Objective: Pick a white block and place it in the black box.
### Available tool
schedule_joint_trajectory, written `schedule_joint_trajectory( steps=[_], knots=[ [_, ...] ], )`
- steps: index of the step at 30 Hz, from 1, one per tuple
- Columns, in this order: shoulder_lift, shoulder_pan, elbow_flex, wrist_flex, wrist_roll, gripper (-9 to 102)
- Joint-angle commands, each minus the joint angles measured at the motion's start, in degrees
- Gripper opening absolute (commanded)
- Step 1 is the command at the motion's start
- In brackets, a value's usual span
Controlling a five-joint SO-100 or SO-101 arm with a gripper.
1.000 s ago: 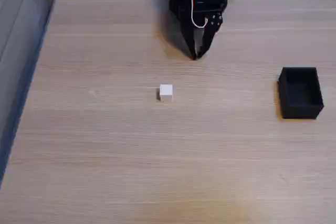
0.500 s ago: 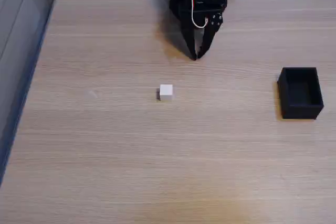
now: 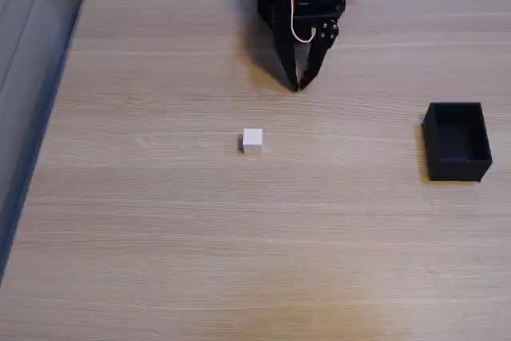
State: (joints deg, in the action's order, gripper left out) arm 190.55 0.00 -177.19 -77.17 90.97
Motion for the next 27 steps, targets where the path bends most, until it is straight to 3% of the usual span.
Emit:
schedule_joint_trajectory(
  steps=[1, 20, 27],
  knots=[
    [0.4, 1.0, -0.9, 0.0, 0.4, 0],
    [0.4, 0.9, -0.9, 0.0, 1.1, 0],
    [0.1, 3.0, 0.7, 0.4, 6.5, 0]
  ],
)
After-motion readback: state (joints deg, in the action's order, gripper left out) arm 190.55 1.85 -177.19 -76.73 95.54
